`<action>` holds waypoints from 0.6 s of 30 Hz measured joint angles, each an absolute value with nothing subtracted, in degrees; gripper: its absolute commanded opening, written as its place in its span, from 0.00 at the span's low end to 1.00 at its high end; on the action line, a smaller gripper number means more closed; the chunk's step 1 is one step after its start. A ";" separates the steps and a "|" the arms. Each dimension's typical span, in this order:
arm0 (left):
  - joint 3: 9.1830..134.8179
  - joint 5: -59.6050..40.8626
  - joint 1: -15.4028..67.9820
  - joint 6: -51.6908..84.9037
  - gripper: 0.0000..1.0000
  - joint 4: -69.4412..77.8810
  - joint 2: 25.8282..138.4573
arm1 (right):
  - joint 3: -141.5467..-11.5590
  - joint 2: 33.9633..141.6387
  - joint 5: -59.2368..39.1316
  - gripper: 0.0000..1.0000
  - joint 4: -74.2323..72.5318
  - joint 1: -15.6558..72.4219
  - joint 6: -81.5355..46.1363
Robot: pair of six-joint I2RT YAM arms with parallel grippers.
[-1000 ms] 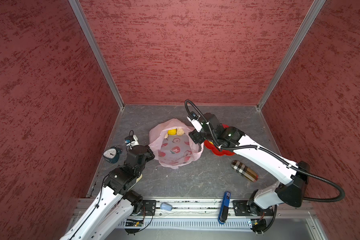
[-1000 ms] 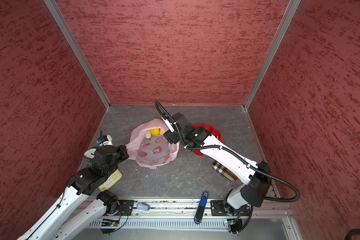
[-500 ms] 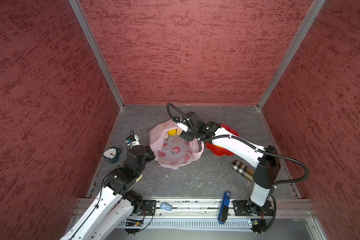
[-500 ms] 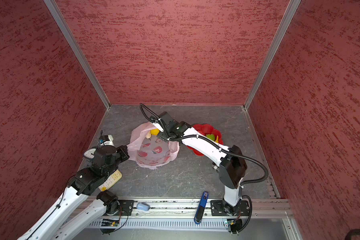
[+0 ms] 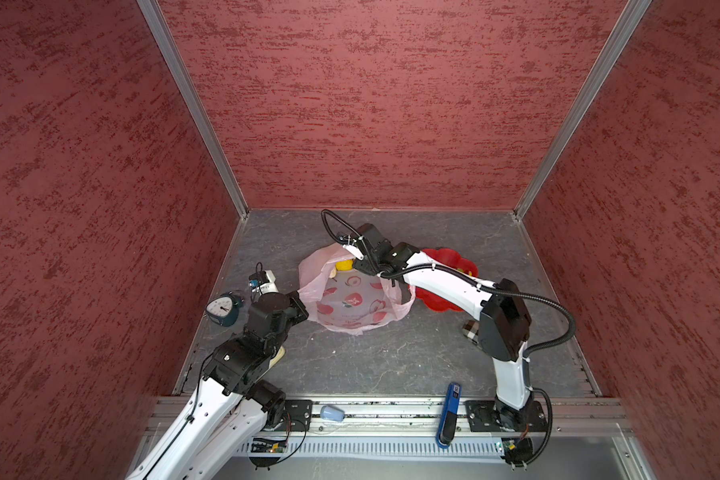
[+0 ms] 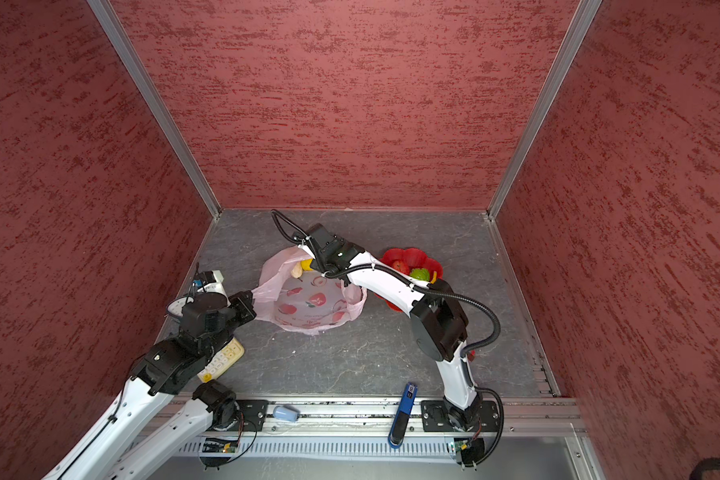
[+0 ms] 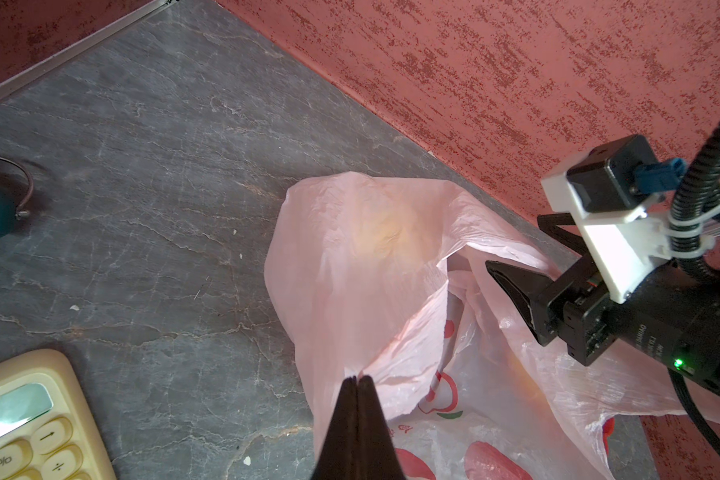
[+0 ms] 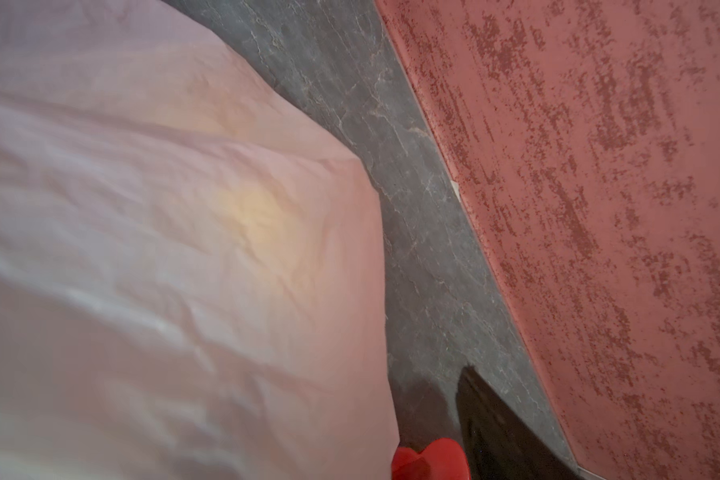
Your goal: Take the fake fruits out of the plastic bag
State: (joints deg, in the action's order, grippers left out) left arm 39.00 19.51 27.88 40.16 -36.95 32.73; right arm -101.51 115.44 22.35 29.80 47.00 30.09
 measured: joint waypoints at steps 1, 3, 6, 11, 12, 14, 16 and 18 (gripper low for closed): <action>38.96 19.35 27.73 40.18 0.04 -36.80 32.82 | -101.51 115.48 22.39 0.45 29.34 46.78 30.44; 38.89 19.07 27.46 40.18 0.04 -36.38 33.08 | -101.51 115.52 22.63 0.31 28.16 46.41 30.98; 38.65 18.55 27.22 40.21 0.04 -35.75 33.52 | -101.25 115.52 23.22 0.18 25.30 46.17 31.42; 37.78 18.04 26.72 40.25 0.04 -34.02 34.46 | -96.73 113.91 23.42 0.11 19.29 46.11 31.24; 37.56 18.04 26.65 40.25 0.04 -33.50 34.54 | -94.80 112.84 23.44 0.10 17.96 46.24 31.31; 37.43 18.04 26.63 40.29 0.04 -32.77 34.63 | -91.53 110.54 23.51 0.09 15.55 46.59 31.57; 37.41 18.04 26.63 40.34 0.04 -32.03 34.61 | -88.44 107.85 23.73 0.08 12.45 47.35 32.05; 37.41 18.06 26.63 40.47 0.04 -31.55 34.59 | -86.04 105.19 24.03 0.07 9.50 48.47 33.08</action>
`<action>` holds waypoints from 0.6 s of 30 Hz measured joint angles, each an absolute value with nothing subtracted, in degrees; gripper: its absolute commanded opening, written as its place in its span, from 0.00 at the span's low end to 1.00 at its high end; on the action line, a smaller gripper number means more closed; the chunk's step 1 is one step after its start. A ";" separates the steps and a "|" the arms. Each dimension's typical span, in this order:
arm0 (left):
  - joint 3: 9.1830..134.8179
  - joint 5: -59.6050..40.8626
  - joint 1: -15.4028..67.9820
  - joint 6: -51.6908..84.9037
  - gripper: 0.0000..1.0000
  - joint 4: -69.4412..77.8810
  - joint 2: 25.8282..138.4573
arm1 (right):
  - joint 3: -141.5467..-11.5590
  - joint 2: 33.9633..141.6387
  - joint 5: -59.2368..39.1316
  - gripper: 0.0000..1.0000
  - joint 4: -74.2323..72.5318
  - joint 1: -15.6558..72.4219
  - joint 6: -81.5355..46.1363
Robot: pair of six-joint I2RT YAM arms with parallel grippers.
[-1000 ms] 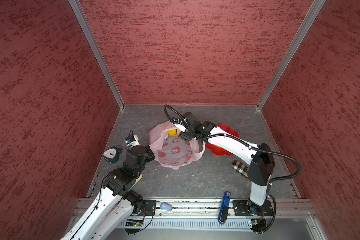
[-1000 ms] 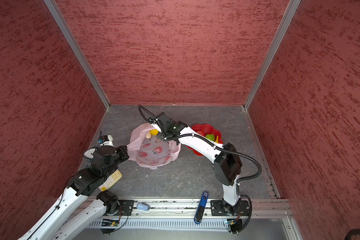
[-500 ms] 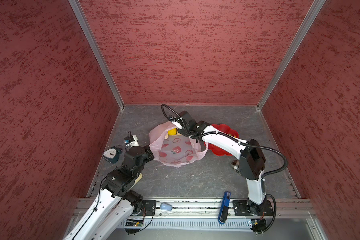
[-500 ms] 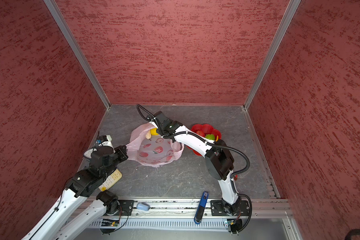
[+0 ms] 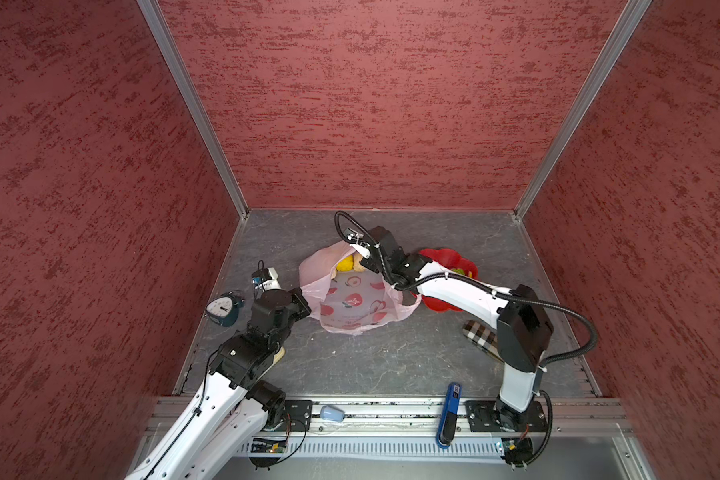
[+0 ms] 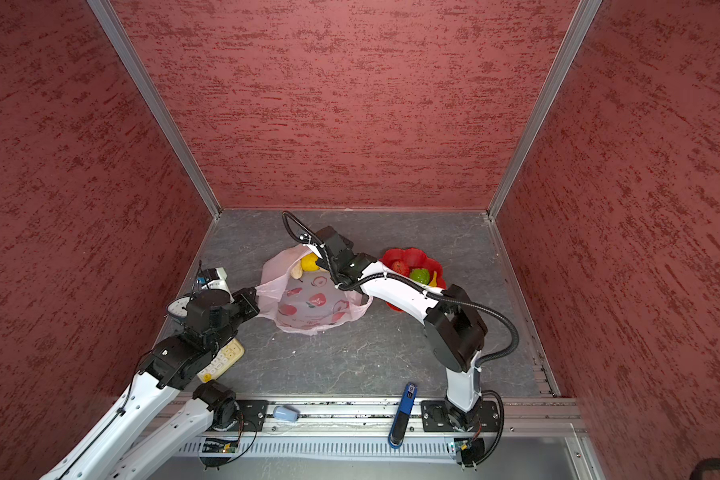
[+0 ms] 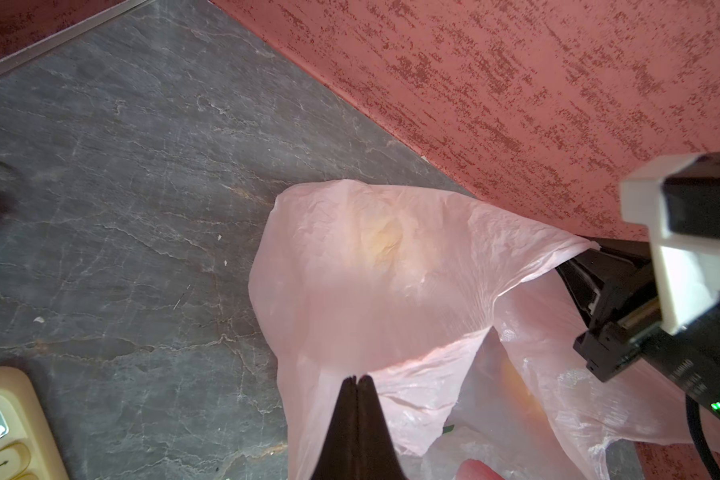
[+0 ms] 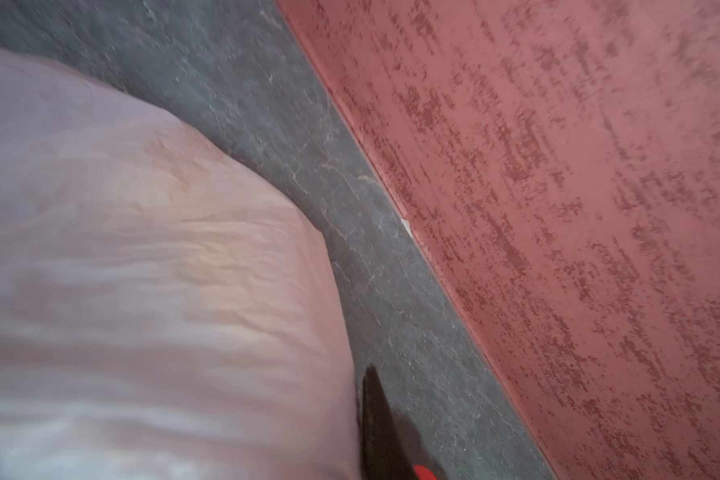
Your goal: Take the fake fruits out of the plastic bag
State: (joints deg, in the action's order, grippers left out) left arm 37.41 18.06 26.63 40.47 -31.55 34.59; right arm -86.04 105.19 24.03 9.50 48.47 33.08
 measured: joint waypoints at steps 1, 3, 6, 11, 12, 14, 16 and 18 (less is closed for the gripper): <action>37.41 18.09 26.63 40.53 0.04 -31.31 34.54 | -84.86 103.79 24.34 0.07 7.70 49.19 33.63; 37.39 18.09 26.63 40.71 0.04 -30.94 34.50 | -82.94 101.30 24.93 0.07 4.64 50.63 34.65; 37.28 18.09 26.63 41.17 0.04 -30.57 34.13 | -80.68 98.52 25.74 0.06 0.34 52.49 35.97; 36.16 18.13 26.63 42.04 0.04 -30.41 32.95 | -77.47 95.53 27.38 0.06 -5.45 55.33 38.26; 35.97 18.13 26.65 42.24 0.04 -30.39 32.77 | -77.01 95.13 27.64 0.06 -6.39 55.77 38.65; 35.59 18.17 26.70 42.68 0.04 -30.41 32.40 | -76.60 94.76 28.14 0.06 -7.79 56.42 39.48; 35.29 18.28 26.76 43.05 0.04 -30.41 32.08 | -76.18 94.61 28.71 0.06 -9.19 56.90 40.23; 34.85 18.37 26.81 43.27 0.04 -30.39 31.57 | -75.59 94.61 29.21 0.06 -10.72 57.28 40.97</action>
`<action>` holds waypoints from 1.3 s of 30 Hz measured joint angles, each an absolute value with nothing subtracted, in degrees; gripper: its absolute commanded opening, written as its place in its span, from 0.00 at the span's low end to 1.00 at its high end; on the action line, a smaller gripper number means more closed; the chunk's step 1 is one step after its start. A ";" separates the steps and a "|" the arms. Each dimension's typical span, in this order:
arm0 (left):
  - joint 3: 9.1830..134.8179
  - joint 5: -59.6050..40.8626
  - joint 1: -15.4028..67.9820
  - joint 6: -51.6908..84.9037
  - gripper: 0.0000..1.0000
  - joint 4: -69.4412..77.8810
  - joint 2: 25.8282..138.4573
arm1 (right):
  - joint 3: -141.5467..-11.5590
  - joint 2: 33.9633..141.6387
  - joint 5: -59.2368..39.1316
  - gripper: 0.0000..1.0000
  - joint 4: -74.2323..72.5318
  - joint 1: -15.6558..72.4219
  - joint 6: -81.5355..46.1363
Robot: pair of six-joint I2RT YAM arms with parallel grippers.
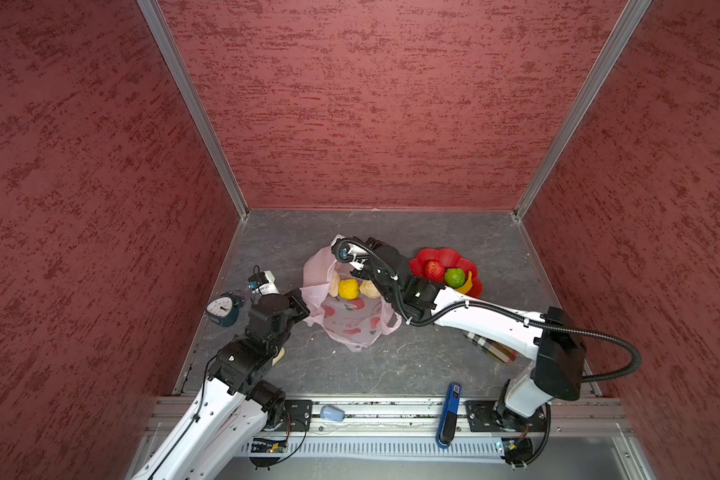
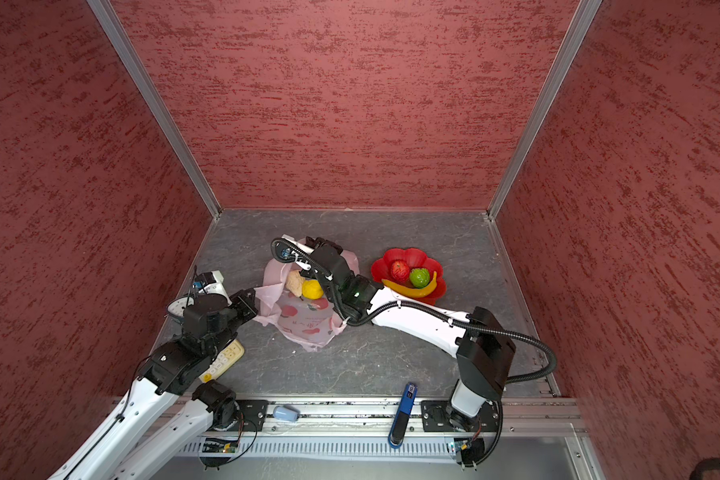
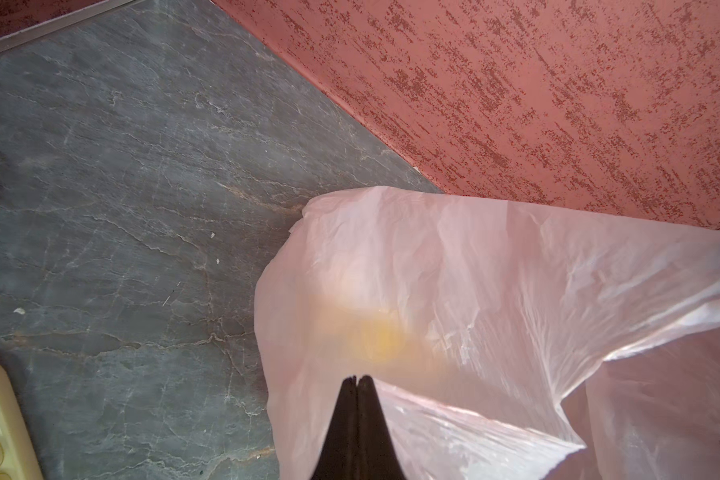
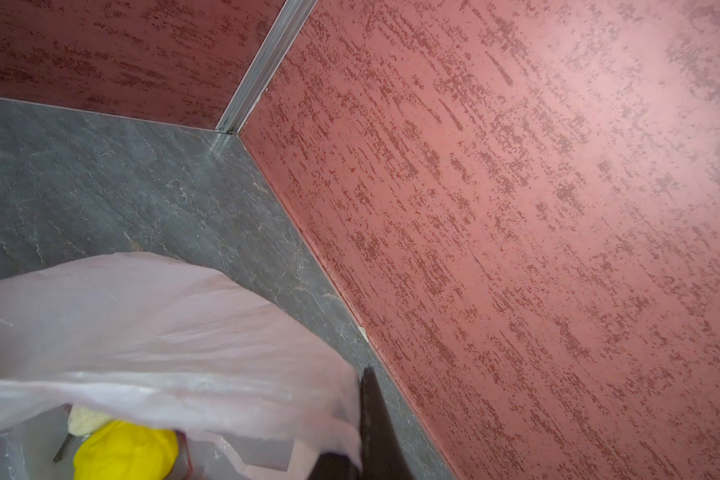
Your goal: Take the fake fruits out of the plastic bag
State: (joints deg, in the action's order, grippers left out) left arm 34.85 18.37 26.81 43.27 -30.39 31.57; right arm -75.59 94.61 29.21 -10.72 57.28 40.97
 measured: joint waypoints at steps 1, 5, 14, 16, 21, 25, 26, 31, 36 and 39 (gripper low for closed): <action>34.68 18.46 26.81 43.29 0.04 -30.44 31.40 | -75.24 94.59 29.45 0.06 -11.35 57.43 41.19; 34.44 18.52 26.81 43.40 0.04 -30.50 31.31 | -73.47 94.15 30.41 0.07 -13.78 57.84 42.13; 32.58 19.46 27.03 44.69 0.04 -30.41 30.61 | -72.51 91.33 31.35 0.07 -18.74 59.13 44.01; 31.83 19.62 27.05 45.21 0.04 -30.24 30.22 | -72.51 90.94 31.33 0.07 -19.27 59.51 44.56; 29.56 19.84 27.20 46.78 0.04 -28.97 29.87 | -72.51 90.85 31.29 0.07 -19.44 60.47 45.52; 28.14 20.01 27.70 48.14 0.04 -28.21 29.87 | -72.51 90.87 31.33 0.11 -19.40 60.95 45.89; 27.99 20.05 27.73 48.25 0.04 -28.14 29.82 | -72.51 90.87 31.38 0.13 -19.38 60.93 45.87; 27.97 21.08 27.73 48.62 0.04 -28.56 28.93 | -72.34 90.87 32.42 0.32 -18.22 60.77 43.57; 28.16 21.80 27.77 48.38 0.04 -29.82 26.94 | -71.79 90.87 33.19 0.59 -13.37 60.07 37.19; 28.45 21.98 27.83 48.05 0.04 -30.50 25.82 | -71.13 90.87 33.47 0.71 -8.62 59.79 31.73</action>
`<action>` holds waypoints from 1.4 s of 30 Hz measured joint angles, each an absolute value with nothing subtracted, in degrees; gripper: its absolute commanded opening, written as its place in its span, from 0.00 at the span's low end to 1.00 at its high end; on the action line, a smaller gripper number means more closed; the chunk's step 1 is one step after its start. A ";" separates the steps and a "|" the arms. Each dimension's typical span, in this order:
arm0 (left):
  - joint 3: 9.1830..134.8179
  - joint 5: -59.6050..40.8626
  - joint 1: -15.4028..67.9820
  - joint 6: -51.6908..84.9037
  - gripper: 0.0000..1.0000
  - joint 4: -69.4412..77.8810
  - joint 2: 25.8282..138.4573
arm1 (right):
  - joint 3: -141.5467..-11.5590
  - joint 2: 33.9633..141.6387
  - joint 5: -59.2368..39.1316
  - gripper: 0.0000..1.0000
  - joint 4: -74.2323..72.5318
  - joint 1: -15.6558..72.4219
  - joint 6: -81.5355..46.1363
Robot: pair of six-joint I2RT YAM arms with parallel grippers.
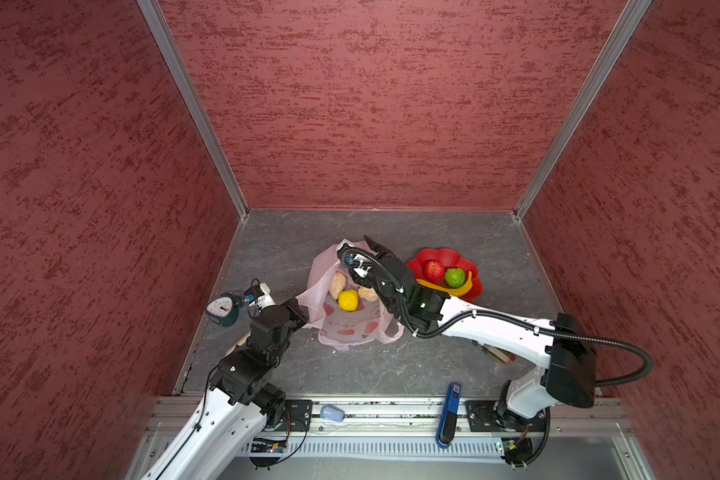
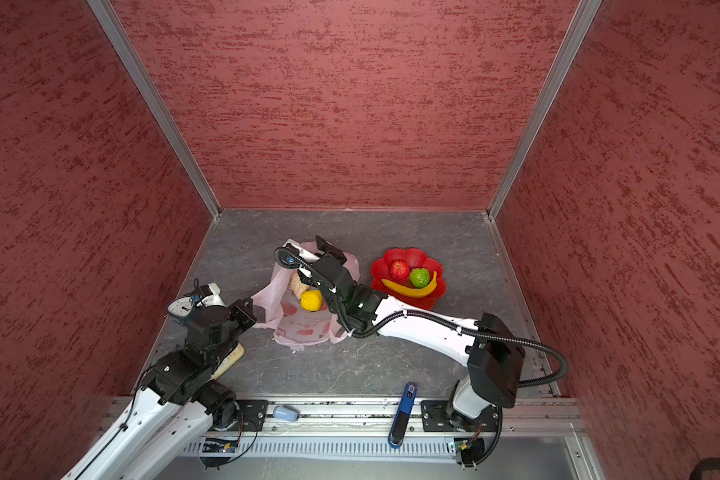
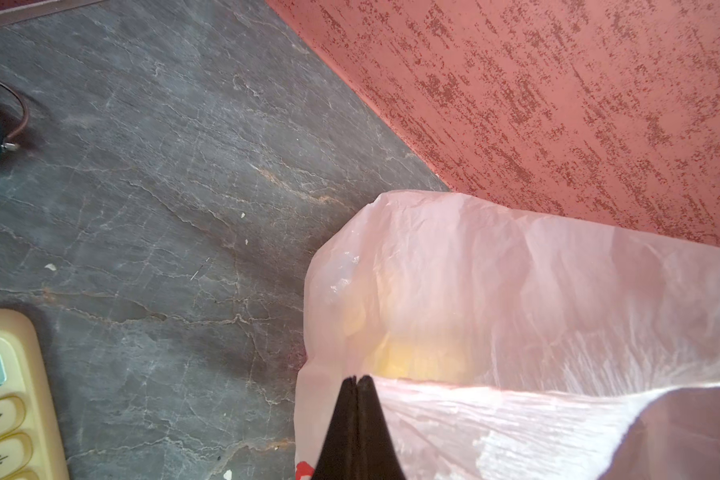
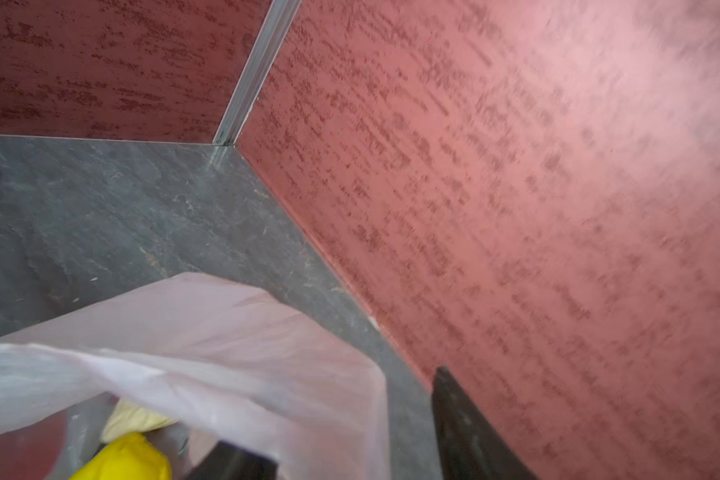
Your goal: Take the fake fruits out of the plastic bag
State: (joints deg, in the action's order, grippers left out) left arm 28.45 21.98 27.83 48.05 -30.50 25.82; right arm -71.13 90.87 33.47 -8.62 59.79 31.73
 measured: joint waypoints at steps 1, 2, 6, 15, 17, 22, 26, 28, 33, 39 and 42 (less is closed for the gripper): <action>28.45 21.96 27.83 47.97 0.04 -30.68 25.61 | -71.07 90.87 33.52 0.74 -6.66 59.79 30.09; 28.45 21.93 27.88 47.92 0.04 -31.03 25.45 | -71.07 90.87 33.47 0.76 -4.69 59.79 27.75; 28.45 21.52 27.94 47.59 0.04 -31.81 24.86 | -71.07 89.60 33.34 0.83 3.22 59.79 19.97; 28.45 20.86 27.99 46.44 0.04 -31.86 23.94 | -77.62 80.86 32.27 0.84 22.37 61.45 3.25; 28.45 20.75 27.99 46.26 0.03 -31.68 23.94 | -80.44 80.16 32.10 0.79 25.19 62.50 0.91; 28.49 20.60 27.99 45.98 0.04 -30.61 24.23 | -91.46 82.74 31.66 0.61 33.98 67.48 -3.31; 29.12 20.60 27.99 45.56 0.04 -29.39 25.34 | -101.56 89.52 30.37 0.53 38.33 71.09 -7.29; 29.61 20.60 27.99 45.45 0.04 -28.75 25.96 | -103.44 92.60 28.21 0.52 39.00 71.92 -10.26; 30.15 20.60 27.99 45.15 0.04 -27.77 26.83 | -98.67 98.56 23.51 0.51 38.65 71.88 -18.39; 30.63 20.71 27.99 44.40 0.04 -27.81 26.55 | -87.50 100.62 18.96 0.52 37.06 68.10 -26.20; 30.63 20.69 27.99 44.25 0.04 -27.79 26.52 | -85.69 100.66 17.32 0.54 36.27 65.34 -28.05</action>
State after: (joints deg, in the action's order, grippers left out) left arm 30.63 20.69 27.99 44.25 -27.79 26.52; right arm -85.69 100.66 17.32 36.27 65.34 -28.05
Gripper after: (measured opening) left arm 0.050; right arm 0.532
